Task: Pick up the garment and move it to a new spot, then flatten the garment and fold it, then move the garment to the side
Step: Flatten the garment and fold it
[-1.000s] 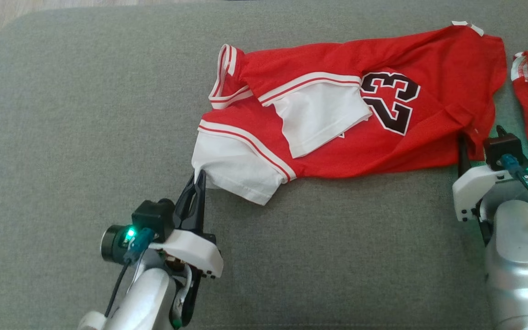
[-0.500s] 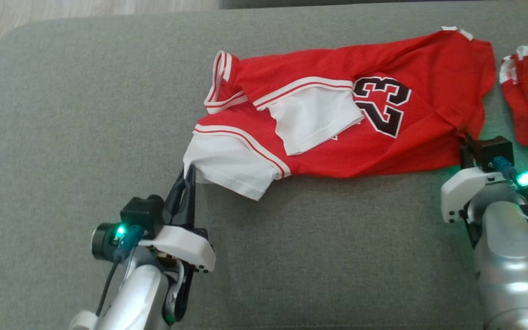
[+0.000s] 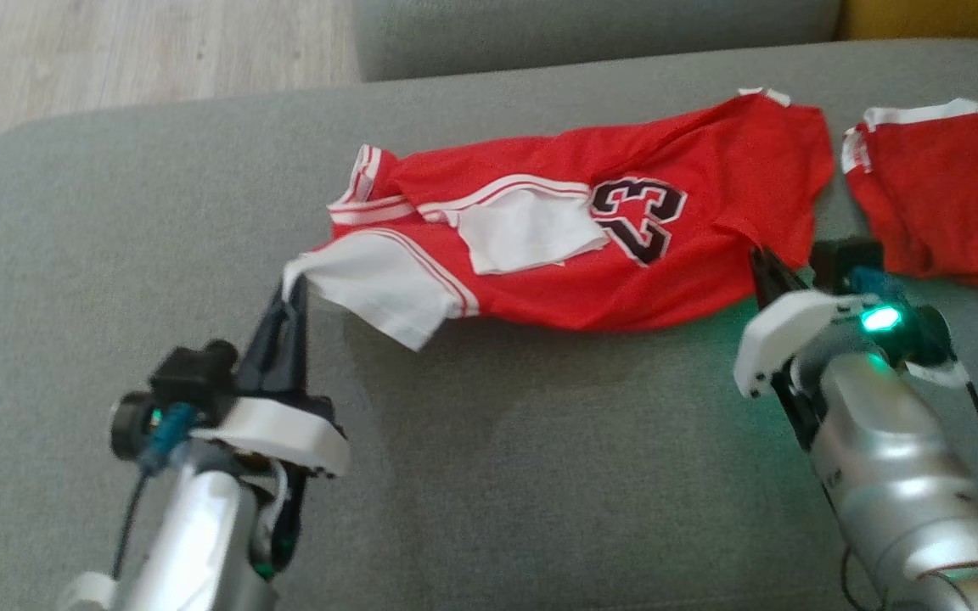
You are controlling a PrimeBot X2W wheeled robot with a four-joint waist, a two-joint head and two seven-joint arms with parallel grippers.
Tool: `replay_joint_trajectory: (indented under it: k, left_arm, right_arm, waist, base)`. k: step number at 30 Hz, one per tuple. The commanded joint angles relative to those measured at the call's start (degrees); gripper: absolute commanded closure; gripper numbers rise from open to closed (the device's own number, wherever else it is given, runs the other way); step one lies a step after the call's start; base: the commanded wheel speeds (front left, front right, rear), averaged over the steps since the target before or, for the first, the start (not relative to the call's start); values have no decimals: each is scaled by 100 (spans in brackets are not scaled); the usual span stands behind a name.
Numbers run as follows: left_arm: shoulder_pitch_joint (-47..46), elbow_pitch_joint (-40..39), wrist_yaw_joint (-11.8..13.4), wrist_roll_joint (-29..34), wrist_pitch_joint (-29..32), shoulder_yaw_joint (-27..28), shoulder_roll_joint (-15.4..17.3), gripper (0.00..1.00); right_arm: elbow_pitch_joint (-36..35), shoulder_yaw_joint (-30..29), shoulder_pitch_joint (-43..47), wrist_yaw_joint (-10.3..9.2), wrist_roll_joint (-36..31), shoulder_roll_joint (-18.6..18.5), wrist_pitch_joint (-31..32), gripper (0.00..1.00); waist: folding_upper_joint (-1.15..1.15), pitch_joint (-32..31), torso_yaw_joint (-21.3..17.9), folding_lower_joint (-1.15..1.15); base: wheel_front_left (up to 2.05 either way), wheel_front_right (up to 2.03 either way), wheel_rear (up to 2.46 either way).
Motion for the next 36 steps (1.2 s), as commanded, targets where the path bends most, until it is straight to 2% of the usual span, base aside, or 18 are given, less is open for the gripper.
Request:
replay_joint_trajectory:
  k: [1,4,5,6,7,10,13,16,22,28,33,36]
  left_arm:
    - [-411,-293,-80,-63,-34,352,171,100]
    - [-715,-408,-204,-137,-34,563,339,100]
    - [-715,-408,-204,-137,-34,563,339,100]
    - [-838,-430,-240,-164,-34,629,403,100]
    - [-969,-439,-273,-204,-34,697,464,100]
    - [-1427,-459,-345,-303,20,879,672,100]
    - [-1927,-536,-350,-414,136,1058,818,100]
    - [-2417,-644,-311,-491,232,1220,948,100]
    - [-2985,-821,-285,-650,459,1368,1071,100]
    - [-2903,-1215,-204,-721,696,1471,1192,100]
    - [-2597,-1553,-335,-722,1188,1311,1376,100]
    - [-2491,-1545,-466,-705,1537,1160,1530,100]
  right_arm:
    - [-148,576,-416,39,557,64,-42,100]
    - [-774,1496,-473,39,1809,69,340,100]
    - [-774,1496,-473,39,1809,69,340,100]
    - [-1227,1853,-418,39,2312,-17,580,100]
    - [-1787,2166,-343,39,2857,-239,858,100]
    - [-3729,2736,-95,39,4366,-1271,1530,100]
    - [-5205,2675,91,39,5399,-2084,1818,100]
    - [-6024,2329,165,39,5916,-2436,1793,100]
    - [-6716,1636,345,39,6329,-2373,1709,100]
    - [-7159,1190,850,39,6206,-2159,2024,100]
    - [-7517,806,1278,39,6090,-1774,2595,100]
    - [-7574,600,1234,39,5811,-1593,2929,100]
  waist:
    - [0,-163,-122,0]
    - [0,-313,-191,0]
    - [0,-313,-191,0]
    - [0,-362,-210,0]
    - [0,-405,-228,0]
    - [0,-536,-271,0]
    - [0,-660,-274,0]
    - [0,-748,-262,0]
    - [0,-910,-159,0]
    - [0,-962,-42,0]
    - [0,-881,18,0]
    - [0,-735,26,0]
  base:
    - [0,0,0]
    - [0,0,0]
    - [0,0,0]
    - [0,0,0]
    - [0,0,0]
    - [0,0,0]
    - [0,0,0]
    - [0,0,0]
    - [0,0,0]
    - [0,0,0]
    - [0,0,0]
    - [0,0,0]
